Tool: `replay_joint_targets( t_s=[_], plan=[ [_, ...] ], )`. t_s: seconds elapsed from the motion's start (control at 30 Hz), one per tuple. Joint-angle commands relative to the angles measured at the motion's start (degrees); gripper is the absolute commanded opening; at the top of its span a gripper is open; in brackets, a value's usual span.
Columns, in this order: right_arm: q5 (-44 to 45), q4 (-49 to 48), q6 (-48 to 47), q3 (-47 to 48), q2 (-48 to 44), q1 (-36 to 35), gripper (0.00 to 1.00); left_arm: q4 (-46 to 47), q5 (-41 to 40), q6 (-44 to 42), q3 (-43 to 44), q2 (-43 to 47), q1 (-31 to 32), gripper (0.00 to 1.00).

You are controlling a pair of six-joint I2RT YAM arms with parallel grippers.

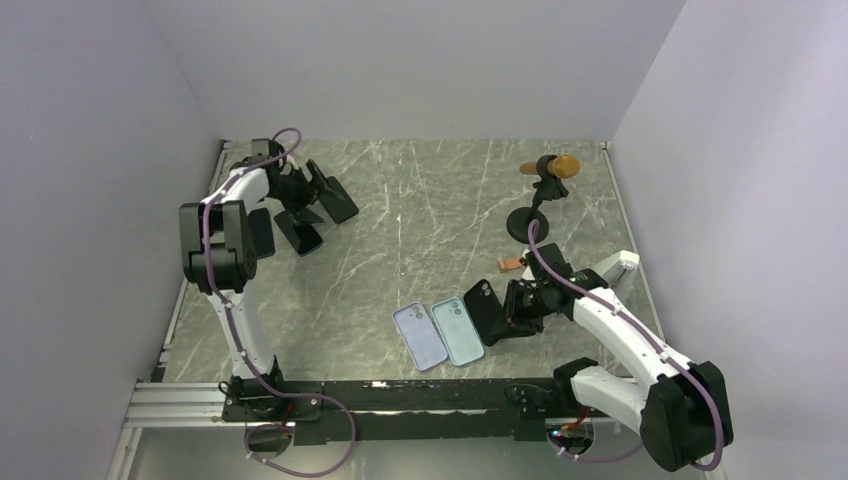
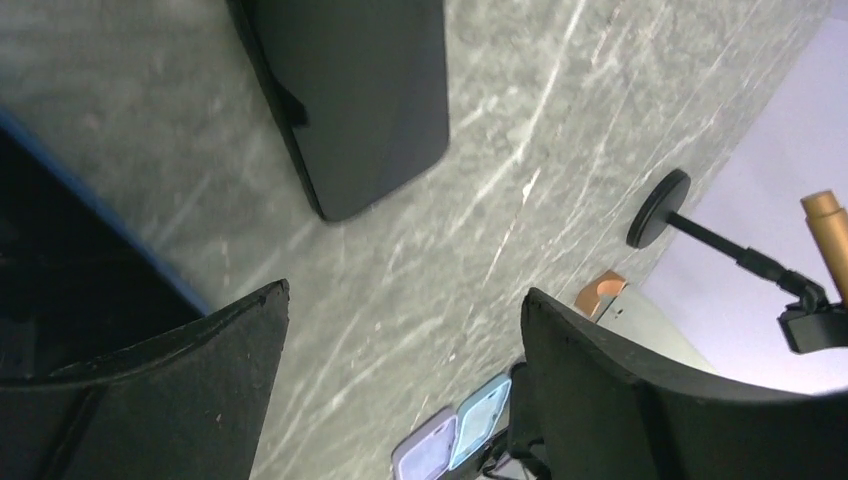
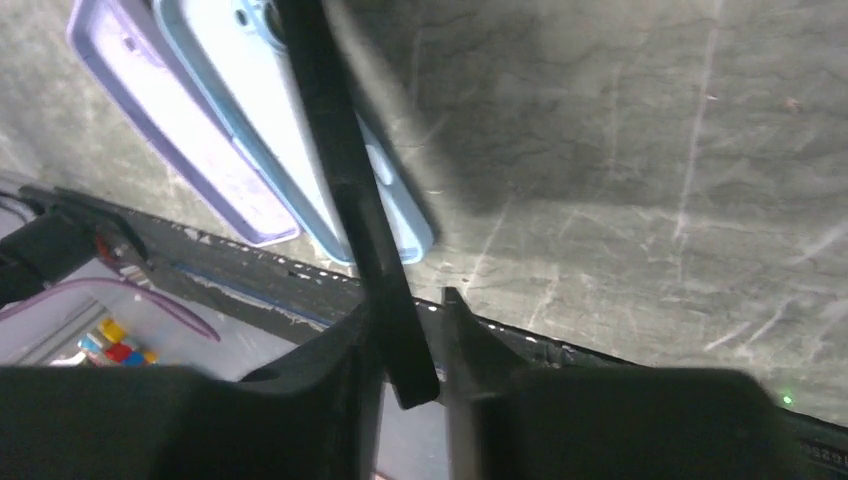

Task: Take the phone out of the phone case
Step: Place the phone case at the center of the board, then reset both arms

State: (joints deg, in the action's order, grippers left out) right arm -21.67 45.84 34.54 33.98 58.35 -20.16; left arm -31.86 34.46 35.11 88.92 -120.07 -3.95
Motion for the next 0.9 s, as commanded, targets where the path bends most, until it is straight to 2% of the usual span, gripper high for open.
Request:
replay_joint_targets(
  t_s=[0.0, 0.07, 0.13, 0.23, 0.33, 0.43, 0.57, 0.73, 0.8, 0.87],
  plan=[
    [6.91, 4.09, 0.31, 0.23, 0.80, 0.08, 0.41, -7.26, -3.92, -6.00, 0.49, 12.11, -0.01, 0.89],
    [10.65, 6.91, 0.52, 1.28, 0.77, 0.04, 0.63, -7.31, -5.28, -5.81, -2.74, 18.75, 0.21, 0.93],
    [13.41, 9.91, 0.44, 2.79, 0.24, 0.04, 0.77, -6.77, -6.50, -5.44, -6.57, 25.31, 0.78, 0.94],
    [14.07, 12.53, 0.90, 5.72, -1.98, -0.04, 0.86, -7.16, -8.38, -5.60, -11.71, 35.16, 3.22, 0.94],
    [13.80, 13.09, 0.92, 10.55, -6.20, 0.00, 0.99, -9.24, -12.56, -6.24, -16.04, 44.60, 8.52, 0.95],
    [13.70, 11.61, -1.23, 16.88, -9.64, -0.01, 1.00, -8.23, -17.59, -4.31, -22.24, 55.52, 14.96, 0.96],
    [18.73, 10.66, -1.80, 25.76, -13.28, -0.03, 1.00, -7.78, -22.98, -2.74, -28.38, 72.50, 21.48, 0.96],
    [28.53, 10.24, -0.94, 30.86, -18.76, -0.05, 1.00, -5.81, -29.56, -3.05, -35.03, 92.60, 23.10, 0.98],
    [29.58, 10.45, -0.84, 31.64, -20.36, -0.05, 1.00, -5.78, -32.26, -4.78, -36.05, 98.24, 23.11, 0.99],
    [29.81, 11.06, 0.39, 32.96, -21.52, -0.05, 1.00, -9.19, -34.05, -6.47, -34.29, 100.04, 23.11, 0.99]
  ],
)
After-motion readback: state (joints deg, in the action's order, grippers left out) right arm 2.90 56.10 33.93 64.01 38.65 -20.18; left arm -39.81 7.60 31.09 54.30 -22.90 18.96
